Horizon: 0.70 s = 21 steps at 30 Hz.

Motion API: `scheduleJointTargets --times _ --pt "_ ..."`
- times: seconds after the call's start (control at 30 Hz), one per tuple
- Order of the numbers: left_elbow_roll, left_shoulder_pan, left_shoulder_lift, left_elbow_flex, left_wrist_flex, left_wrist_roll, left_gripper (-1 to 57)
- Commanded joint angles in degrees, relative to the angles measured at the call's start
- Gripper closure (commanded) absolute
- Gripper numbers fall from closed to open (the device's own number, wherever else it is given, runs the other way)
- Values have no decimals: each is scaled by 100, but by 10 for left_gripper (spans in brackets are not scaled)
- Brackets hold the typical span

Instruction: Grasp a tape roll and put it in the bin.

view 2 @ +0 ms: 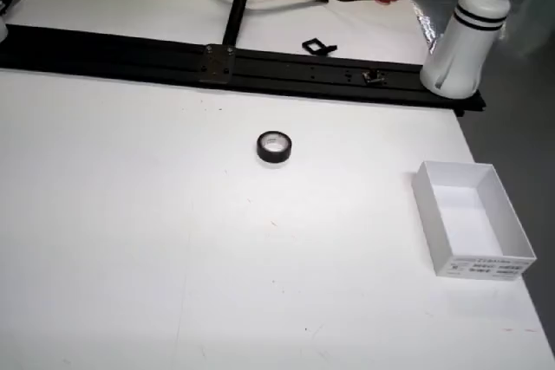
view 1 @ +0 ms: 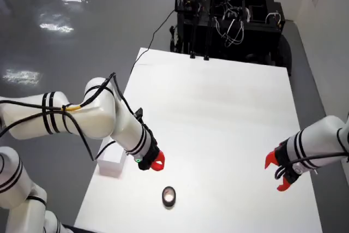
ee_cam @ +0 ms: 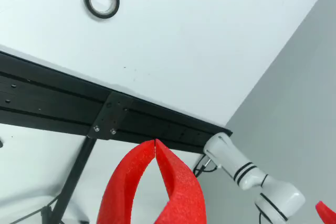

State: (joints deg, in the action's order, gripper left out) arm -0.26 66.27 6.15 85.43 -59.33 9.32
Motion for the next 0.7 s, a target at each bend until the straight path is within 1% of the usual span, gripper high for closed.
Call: scheduleJointTargets --times 0.03,0.4,0.53,0.7 --pt "0 114 0 0 290 281 569" --pt "0 123 0 0 352 387 569" --pt "0 88 9 0 519 642 569" --pt "0 -79 220 0 607 1274 569"
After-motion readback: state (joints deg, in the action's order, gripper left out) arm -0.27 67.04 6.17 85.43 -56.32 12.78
